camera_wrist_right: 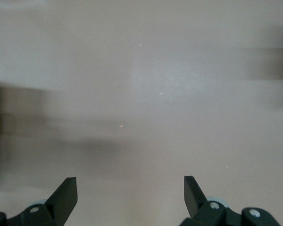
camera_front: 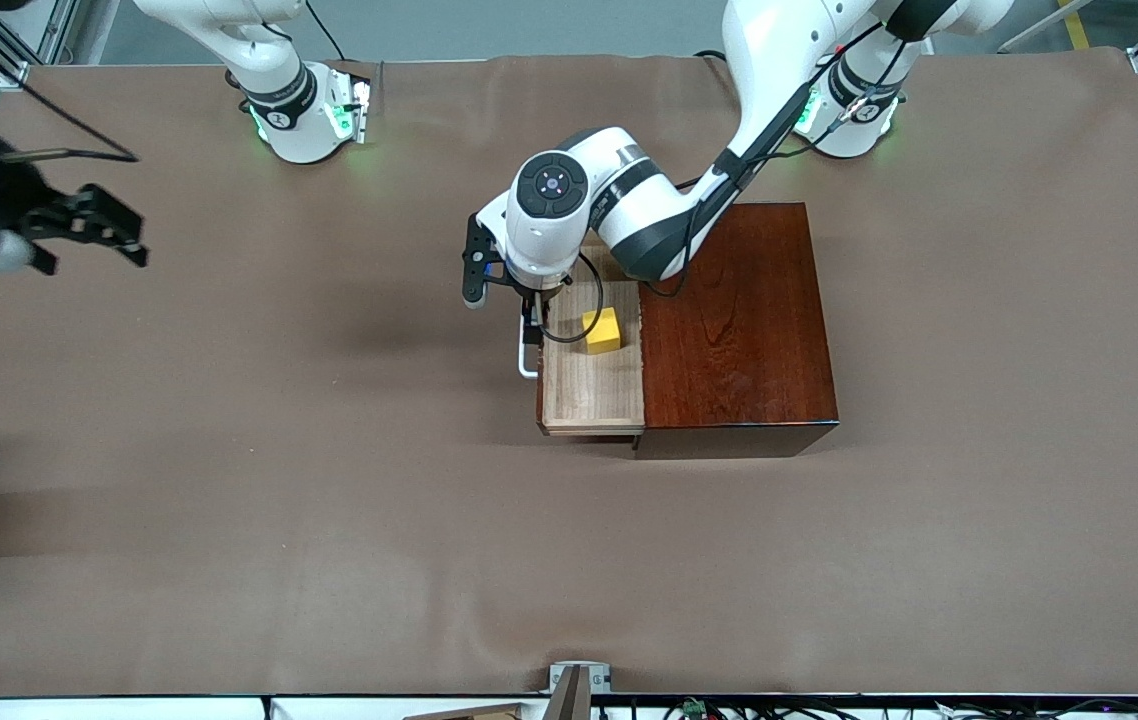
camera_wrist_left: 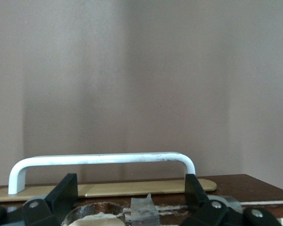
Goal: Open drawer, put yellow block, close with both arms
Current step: 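Push the drawer shut with the left gripper against the handle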
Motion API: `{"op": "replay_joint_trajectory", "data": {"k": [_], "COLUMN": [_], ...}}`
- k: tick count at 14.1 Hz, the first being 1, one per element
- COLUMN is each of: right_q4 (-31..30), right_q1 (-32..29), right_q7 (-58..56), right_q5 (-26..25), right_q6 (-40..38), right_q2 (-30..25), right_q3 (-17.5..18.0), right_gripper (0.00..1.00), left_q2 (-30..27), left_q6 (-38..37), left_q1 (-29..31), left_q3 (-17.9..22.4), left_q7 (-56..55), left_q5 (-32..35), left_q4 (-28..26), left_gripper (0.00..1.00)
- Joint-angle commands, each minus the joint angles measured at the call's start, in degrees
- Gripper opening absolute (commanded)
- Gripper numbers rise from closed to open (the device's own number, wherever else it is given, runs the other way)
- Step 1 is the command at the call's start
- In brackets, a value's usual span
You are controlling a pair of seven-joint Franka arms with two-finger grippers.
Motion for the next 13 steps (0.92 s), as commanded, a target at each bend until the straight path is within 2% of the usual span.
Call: {"op": "replay_joint_trajectory", "data": {"k": [1, 3, 6, 13], "right_q4": [1.32, 1.93, 4.91, 5.19], "right_q1": [1.07, 1.16, 1.07, 1.07], "right_q7": [0.79, 0.88, 0.88, 0.88], "right_q5": [-0.61, -0.43, -0.61, -0.43], "right_q6": [-0.06, -1.99, -9.27, -10.08], "right_q2": [0.12, 0.12, 0.03, 0.38], "right_q3": [-2.6, -3.83, -4.53, -6.2], "right_gripper": [1.0, 1.0, 1.0, 1.0], "left_q2": [-0.53, -0.62, -0.62, 0.25], "left_q6": [-6.34, -7.83, -9.41, -9.6], "left_q1": [0.3, 0.38, 0.3, -0.23], "left_q3": [0.41, 0.49, 1.37, 1.72], "left_q7": [1.16, 1.07, 0.98, 0.02], "left_q5": [0.69, 1.92, 2.18, 3.58], "left_q4": [0.46, 0.46, 0.46, 0.55], "left_gripper": [1.0, 1.0, 1.0, 1.0]}}
